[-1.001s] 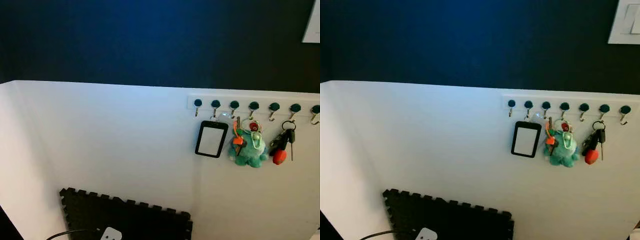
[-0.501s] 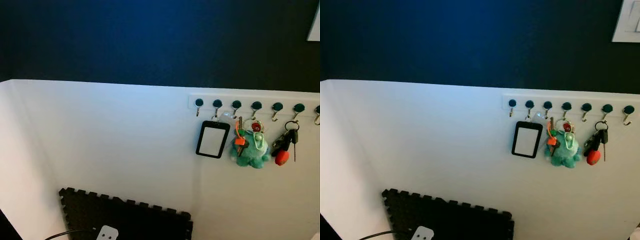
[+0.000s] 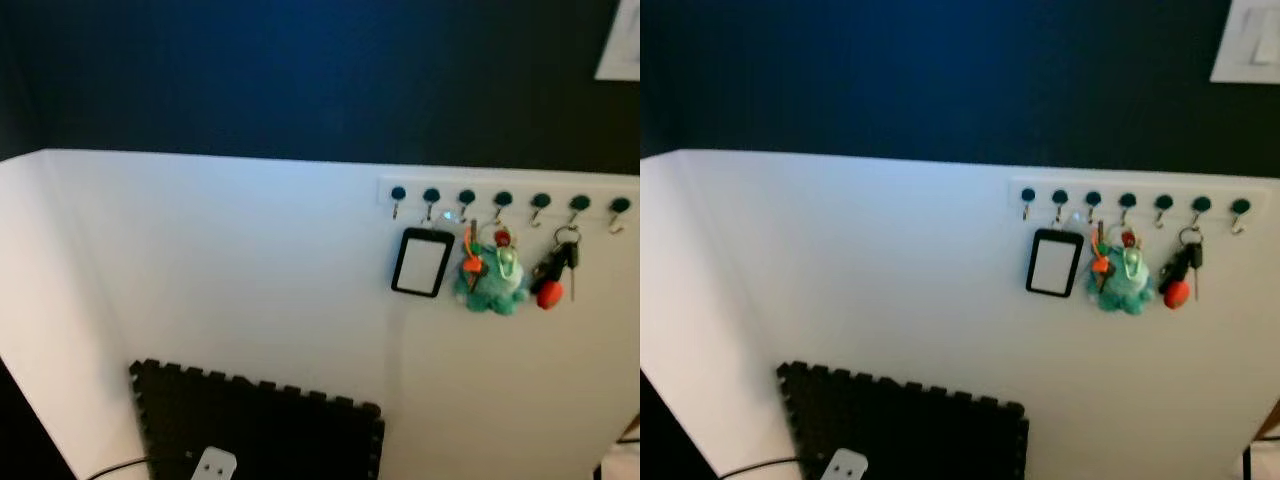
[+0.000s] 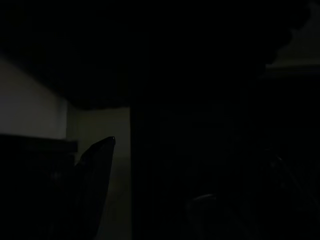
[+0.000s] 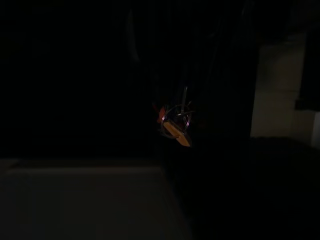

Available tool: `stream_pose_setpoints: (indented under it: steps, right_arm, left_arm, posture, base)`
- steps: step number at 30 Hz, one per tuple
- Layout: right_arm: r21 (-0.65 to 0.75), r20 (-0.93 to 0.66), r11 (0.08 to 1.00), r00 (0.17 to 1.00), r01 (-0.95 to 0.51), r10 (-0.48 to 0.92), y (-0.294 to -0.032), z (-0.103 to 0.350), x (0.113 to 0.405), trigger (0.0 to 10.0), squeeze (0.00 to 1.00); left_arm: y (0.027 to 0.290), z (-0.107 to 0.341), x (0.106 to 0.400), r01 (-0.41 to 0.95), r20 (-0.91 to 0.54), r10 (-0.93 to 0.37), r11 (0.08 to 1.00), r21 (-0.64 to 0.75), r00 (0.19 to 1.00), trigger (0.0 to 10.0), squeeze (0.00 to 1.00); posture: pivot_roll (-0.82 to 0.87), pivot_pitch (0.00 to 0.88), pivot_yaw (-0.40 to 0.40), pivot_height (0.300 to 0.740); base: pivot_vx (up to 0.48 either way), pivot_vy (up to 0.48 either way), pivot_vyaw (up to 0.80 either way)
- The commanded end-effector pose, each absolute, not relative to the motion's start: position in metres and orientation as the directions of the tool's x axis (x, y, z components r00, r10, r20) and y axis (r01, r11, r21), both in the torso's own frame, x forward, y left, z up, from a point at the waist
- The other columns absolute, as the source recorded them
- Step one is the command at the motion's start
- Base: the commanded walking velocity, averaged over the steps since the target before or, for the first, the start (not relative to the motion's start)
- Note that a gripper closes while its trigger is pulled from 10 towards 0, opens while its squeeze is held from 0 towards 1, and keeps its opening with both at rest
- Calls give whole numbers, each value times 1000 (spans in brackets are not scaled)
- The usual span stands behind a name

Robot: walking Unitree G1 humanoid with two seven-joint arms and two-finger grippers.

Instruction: Hang keys on a hook

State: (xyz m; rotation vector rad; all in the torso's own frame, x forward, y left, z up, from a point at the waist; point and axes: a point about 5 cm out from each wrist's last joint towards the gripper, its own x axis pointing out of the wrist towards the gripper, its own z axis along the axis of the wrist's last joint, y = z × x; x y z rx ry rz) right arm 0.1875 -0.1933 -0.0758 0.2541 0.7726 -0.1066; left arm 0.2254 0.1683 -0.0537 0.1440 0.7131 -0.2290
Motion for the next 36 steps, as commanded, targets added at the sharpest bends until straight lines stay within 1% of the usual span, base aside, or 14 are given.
stream_pose_setpoints:
  steps: [1, 3, 9, 17, 21, 29, 31, 36]
  right_arm:
    - [189, -710, 962, 704, 197, -5, -194, -77, 184, 10000, 0]
    - [189, -710, 962, 704, 197, -5, -194, -78, 184, 10000, 0]
    - [191, -711, 961, 703, 200, -5, -193, -78, 183, 10000, 0]
    - [193, -713, 959, 701, 209, -9, -193, -79, 181, 10000, 0]
    - [195, -714, 957, 700, 213, -11, -193, -80, 180, 10000, 0]
    - [193, -716, 956, 698, 220, -15, -195, -80, 179, 10000, 0]
    - [193, -716, 956, 698, 220, -16, -195, -80, 179, 10000, 0]
    - [195, -716, 956, 698, 220, -15, -195, -80, 179, 10000, 0]
  left_arm:
    - [167, -56, 222, 254, -673, -162, 967, 39, 722, 10000, 0]
    - [167, -56, 222, 254, -673, -162, 966, 39, 722, 10000, 0]
    - [168, -56, 223, 264, -676, -166, 964, 44, 718, 10000, 0]
    - [165, -56, 224, 320, -691, -206, 946, 39, 693, 10000, 0]
    - [165, -55, 225, 328, -688, -210, 944, 42, 695, 10000, 0]
    - [164, -55, 226, 338, -692, -214, 940, 47, 690, 10000, 0]
    - [164, -55, 226, 316, -688, -207, 948, 33, 695, 10000, 0]
    - [165, -53, 227, 322, -681, -194, 944, 65, 706, 10000, 0]
  posture:
    - [46, 3, 26, 740]
    - [46, 3, 26, 740]
    - [47, 3, 29, 740]
    - [45, 7, 36, 740]
    - [44, 9, 38, 740]
    - [42, 9, 38, 740]
    - [42, 9, 38, 740]
    - [41, 13, 35, 740]
  base:
    - [-330, 0, 0]
    - [-330, 0, 0]
    - [0, 0, 0]
    - [0, 0, 0]
    - [0, 0, 0]
    - [0, -480, 0]
    - [0, -124, 0]
    - [0, 0, 0]
